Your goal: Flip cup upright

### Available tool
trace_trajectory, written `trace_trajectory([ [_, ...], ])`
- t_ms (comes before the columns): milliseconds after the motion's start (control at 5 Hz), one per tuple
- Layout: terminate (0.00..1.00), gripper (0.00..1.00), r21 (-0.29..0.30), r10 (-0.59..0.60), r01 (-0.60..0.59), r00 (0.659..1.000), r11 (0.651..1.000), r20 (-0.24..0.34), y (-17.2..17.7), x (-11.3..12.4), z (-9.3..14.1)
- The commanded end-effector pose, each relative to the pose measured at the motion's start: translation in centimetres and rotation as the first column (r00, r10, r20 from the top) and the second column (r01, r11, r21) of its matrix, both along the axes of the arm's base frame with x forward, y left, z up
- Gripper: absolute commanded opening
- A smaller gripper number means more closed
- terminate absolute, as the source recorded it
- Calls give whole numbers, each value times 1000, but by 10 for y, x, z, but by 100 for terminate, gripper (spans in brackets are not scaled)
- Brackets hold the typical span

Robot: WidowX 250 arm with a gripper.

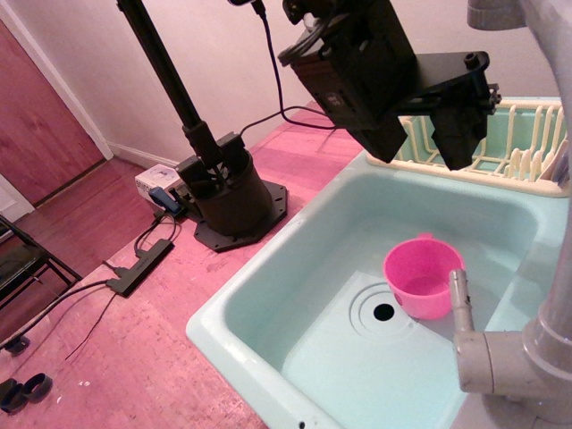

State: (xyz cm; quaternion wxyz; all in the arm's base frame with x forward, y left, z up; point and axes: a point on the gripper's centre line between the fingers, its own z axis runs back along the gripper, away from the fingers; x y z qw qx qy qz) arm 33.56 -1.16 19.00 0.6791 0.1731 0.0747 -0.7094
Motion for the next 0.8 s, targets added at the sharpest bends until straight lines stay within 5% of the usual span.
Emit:
trace_trajectory([
  [0,0,100,-8,-15,16,998,1000,66,-1,1,20],
  [400,0,100,-8,-15,16,998,1000,66,-1,1,20],
  [600,100,100,-8,-15,16,998,1000,66,-1,1,20],
])
